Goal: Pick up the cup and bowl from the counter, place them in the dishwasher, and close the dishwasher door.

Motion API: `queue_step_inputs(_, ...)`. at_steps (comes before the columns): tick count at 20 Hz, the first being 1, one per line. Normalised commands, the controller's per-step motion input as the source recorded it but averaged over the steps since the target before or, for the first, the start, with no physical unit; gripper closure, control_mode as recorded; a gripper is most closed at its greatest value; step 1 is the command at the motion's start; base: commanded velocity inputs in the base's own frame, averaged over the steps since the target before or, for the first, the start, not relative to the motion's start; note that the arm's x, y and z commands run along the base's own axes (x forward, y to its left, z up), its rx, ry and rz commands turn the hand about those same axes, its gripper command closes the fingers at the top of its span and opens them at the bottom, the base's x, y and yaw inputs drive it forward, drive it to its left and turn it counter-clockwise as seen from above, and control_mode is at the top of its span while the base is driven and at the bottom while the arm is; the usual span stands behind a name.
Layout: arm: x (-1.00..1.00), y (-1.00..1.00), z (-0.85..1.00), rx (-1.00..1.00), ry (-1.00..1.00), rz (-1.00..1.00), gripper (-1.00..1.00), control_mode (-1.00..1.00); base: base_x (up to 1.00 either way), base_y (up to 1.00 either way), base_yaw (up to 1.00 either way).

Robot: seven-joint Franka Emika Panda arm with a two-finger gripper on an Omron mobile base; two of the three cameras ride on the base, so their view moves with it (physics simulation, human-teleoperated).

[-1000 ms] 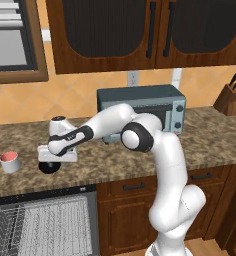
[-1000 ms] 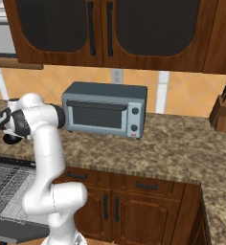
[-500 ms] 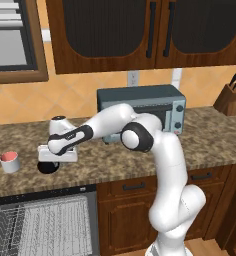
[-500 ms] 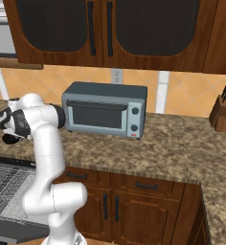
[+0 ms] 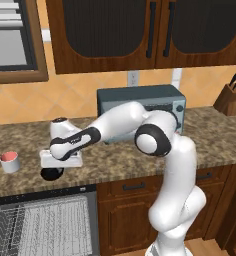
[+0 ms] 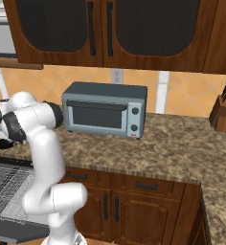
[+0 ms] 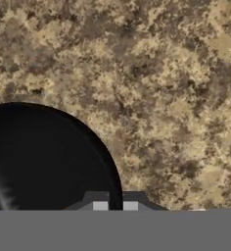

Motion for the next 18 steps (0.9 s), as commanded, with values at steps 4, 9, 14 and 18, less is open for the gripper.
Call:
queue_step_inputs(4, -0.92, -0.03, 0.50, -0.02, -0.03, 0.00, 1.00, -1.00, 0.00, 0.00, 0.00)
queue_step_inputs(9, -0.82, 0.00, 0.33, -0.10, 0.00, 0.00, 1.00, -1.00, 0.00, 0.00, 0.00)
queue_step_inputs(14, -0.85, 0.05, 0.60, -0.17, -0.01, 0.01, 1.00, -1.00, 0.00, 0.00, 0.00)
queue_step_inputs(18, -0.67, 0.29, 0.37, -0.29, 0.00, 0.00, 1.00, -1.00, 0.00, 0.00, 0.00)
